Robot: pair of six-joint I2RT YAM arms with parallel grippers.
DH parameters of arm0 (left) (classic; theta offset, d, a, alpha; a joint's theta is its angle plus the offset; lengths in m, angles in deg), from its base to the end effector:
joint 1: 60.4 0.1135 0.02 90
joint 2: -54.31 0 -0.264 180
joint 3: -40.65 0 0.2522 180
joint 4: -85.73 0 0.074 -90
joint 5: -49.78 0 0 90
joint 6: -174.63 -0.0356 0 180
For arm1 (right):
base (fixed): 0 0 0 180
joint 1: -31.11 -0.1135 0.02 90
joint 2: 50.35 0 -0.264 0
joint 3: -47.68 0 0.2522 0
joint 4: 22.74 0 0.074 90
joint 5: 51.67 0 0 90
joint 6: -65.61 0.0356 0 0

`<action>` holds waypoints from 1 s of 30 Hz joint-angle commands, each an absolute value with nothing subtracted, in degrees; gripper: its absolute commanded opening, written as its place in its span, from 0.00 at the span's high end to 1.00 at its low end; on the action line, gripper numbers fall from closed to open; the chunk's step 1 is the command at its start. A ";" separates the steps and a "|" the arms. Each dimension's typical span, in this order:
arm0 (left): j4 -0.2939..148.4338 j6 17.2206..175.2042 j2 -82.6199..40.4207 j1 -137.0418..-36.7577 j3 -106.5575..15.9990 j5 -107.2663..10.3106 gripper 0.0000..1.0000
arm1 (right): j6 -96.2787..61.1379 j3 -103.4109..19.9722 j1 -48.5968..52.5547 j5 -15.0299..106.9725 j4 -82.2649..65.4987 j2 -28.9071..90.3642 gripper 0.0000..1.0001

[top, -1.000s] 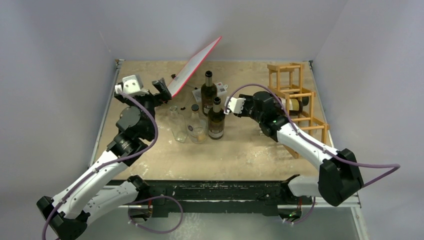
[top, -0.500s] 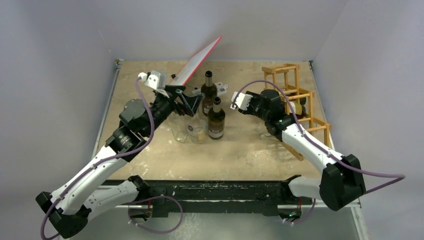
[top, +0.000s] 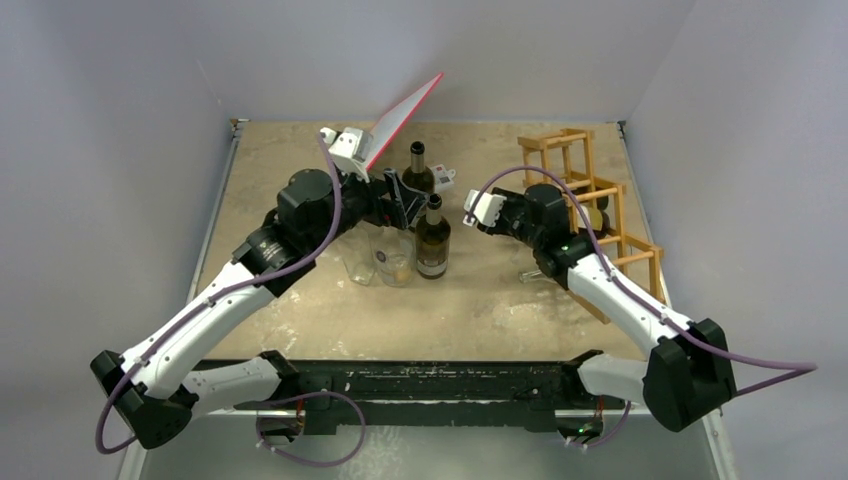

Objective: Take the wine bottle off the wine rack

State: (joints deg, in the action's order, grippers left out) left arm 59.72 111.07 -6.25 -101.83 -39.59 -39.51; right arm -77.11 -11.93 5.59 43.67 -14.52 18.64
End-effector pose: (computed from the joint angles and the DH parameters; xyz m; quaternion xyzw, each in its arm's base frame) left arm 0.1777 -0.1563 0.4163 0.0931 0.7392 -0.3685 0.5559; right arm 0.2499 0.1230 0.2858 -0.5299 0.6080 -0.1022 0.5823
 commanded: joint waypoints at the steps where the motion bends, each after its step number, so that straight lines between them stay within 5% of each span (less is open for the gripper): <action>1: 60.66 113.96 -7.92 -102.12 -42.59 -41.46 0.12 | -71.32 -12.21 8.84 42.55 -21.20 17.77 1.00; 18: 56.58 108.10 -9.12 -102.01 -50.62 -33.09 0.06 | -72.74 -9.57 16.94 32.54 -25.86 19.57 1.00; 30: 61.13 98.66 -10.26 -101.53 -51.80 -16.33 0.00 | -74.55 -10.83 23.02 33.54 -25.07 19.54 1.00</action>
State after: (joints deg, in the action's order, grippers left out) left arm 56.72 103.07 -10.20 -101.79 -50.52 -23.75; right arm -75.98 -9.77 20.17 36.55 -22.23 20.87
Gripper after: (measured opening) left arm 0.997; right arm 0.462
